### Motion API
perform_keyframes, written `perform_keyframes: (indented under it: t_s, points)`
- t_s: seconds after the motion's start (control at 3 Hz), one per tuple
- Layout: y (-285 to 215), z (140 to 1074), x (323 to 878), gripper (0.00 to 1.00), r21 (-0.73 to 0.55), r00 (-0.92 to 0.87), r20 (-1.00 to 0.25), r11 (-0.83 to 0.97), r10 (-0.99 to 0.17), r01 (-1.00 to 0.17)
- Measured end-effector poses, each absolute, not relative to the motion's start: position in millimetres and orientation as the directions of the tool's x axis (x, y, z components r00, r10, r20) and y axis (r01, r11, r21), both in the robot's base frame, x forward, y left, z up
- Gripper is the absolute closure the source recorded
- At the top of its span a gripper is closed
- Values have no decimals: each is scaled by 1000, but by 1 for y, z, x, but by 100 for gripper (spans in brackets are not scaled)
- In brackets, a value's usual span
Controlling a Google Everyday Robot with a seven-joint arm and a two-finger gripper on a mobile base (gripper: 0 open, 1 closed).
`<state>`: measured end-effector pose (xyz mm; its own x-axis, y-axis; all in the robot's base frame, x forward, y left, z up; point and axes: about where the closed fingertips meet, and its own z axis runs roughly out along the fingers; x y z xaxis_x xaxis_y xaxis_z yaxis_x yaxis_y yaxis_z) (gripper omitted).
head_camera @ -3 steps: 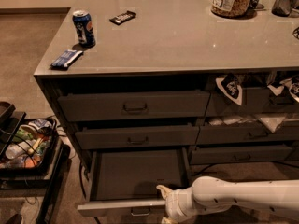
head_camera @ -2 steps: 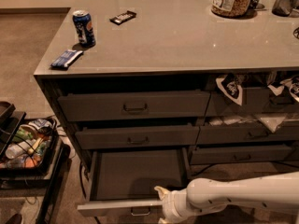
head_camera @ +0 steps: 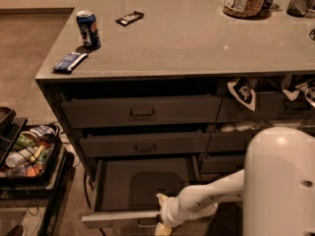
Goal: Close bottom drawer
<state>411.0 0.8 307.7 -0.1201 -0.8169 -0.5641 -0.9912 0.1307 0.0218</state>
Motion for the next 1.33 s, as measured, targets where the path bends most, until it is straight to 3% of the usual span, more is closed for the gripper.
perform_keyframes:
  t_s: [0.67,1.33]
  points:
    - [48,260,432,0,6,-54,-657,66,-752,-998]
    - [29,256,416,0,16,-70,-642,78,-764,-997]
